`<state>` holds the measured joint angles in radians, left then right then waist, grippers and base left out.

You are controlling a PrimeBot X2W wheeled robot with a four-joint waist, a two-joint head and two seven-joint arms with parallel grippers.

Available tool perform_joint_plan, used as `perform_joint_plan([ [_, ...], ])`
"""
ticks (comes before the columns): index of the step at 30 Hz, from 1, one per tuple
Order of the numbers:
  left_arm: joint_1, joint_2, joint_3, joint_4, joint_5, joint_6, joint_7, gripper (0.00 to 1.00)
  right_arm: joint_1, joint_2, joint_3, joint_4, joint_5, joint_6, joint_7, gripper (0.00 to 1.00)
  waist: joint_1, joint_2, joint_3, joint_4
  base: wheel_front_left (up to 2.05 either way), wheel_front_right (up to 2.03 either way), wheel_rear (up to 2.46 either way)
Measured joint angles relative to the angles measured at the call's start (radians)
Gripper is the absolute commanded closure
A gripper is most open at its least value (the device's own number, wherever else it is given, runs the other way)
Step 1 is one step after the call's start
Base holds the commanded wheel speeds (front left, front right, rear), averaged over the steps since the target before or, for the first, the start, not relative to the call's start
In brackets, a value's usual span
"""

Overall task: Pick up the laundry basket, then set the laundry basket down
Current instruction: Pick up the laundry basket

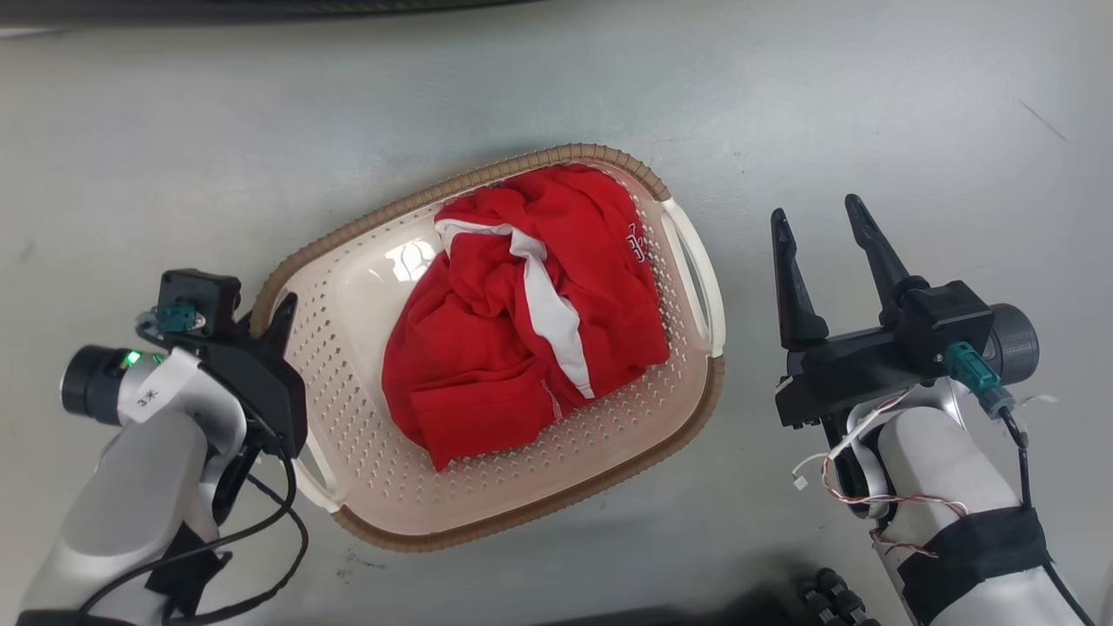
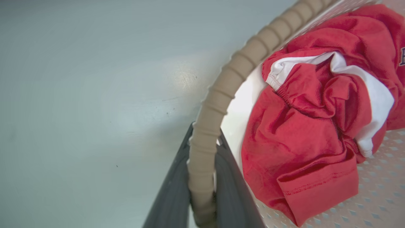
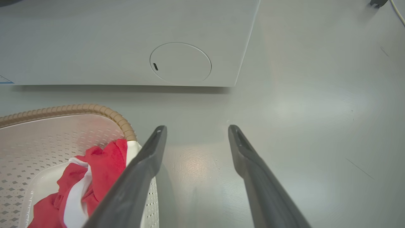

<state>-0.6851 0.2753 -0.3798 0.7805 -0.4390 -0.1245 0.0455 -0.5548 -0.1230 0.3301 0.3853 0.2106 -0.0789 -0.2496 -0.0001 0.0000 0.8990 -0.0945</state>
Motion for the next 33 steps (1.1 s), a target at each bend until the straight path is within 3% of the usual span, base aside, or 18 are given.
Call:
perform_joint_plan([
  [15,-0.1,0.081,-0.186,0.011,0.035,-0.008,0.002,1.0,-0.009,0.011,-0.003,0.009,0.0,0.006,0.0,0.0,0.0,0.0,-0.011,-0.017,0.0,0.0,0.0],
  [26,-0.118,0.097,-0.236,0.033,-0.058,-0.008,-0.003,1.0,-0.009,0.017,-0.007,0.012,0.0,0.009,0.0,0.0,0.0002,0.0,-0.013,-0.029,0.0,0.0,0.0],
  [27,-0.118,0.097,-0.236,0.038,-0.065,-0.008,-0.004,0.6,-0.009,0.017,-0.008,0.012,0.0,0.009,0.0,0.0,0.0002,0.0001,-0.013,-0.029,0.0,0.0,0.0],
  [28,-0.118,0.096,-0.238,0.04,-0.071,-0.008,-0.007,0.02,-0.009,0.018,-0.009,0.012,0.0,0.009,0.0,0.0,0.0002,0.0001,-0.013,-0.029,0.0,0.0,0.0],
  [33,-0.129,0.097,-0.279,0.034,-0.072,-0.008,-0.032,0.0,-0.009,0.018,-0.012,0.013,0.0,0.01,-0.003,0.0,0.0001,0.0001,-0.014,-0.026,0.0,0.0,0.0],
])
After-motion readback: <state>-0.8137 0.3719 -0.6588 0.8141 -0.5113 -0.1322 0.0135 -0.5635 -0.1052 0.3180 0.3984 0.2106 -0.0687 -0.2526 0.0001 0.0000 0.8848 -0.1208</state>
